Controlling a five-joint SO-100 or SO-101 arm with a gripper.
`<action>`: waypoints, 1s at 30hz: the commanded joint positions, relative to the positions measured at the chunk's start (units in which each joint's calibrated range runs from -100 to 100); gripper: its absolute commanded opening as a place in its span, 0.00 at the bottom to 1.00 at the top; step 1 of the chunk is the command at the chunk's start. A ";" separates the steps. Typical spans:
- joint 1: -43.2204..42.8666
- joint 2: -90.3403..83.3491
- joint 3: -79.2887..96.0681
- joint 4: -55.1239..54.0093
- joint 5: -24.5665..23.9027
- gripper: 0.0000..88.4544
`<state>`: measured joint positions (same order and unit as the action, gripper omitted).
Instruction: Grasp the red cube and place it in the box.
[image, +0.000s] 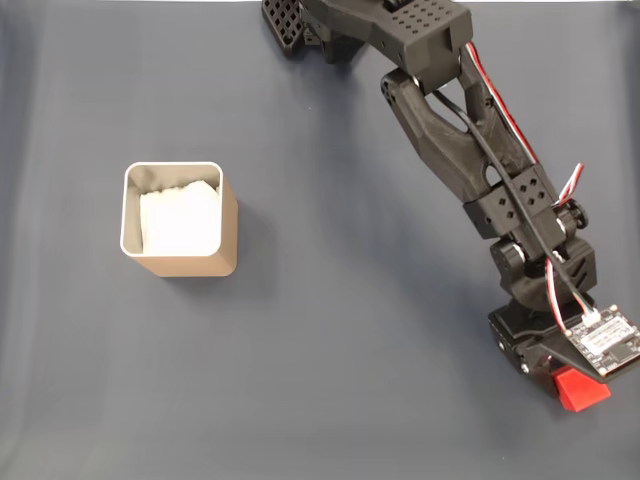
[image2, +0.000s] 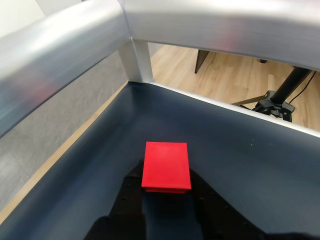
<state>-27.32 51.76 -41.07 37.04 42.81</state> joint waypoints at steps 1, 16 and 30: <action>-0.76 -6.89 2.33 0.83 0.39 0.16; -0.83 -26.27 21.57 2.64 2.44 0.14; -0.55 -45.57 23.94 14.70 3.86 0.13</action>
<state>-27.92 13.24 -14.30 49.39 46.08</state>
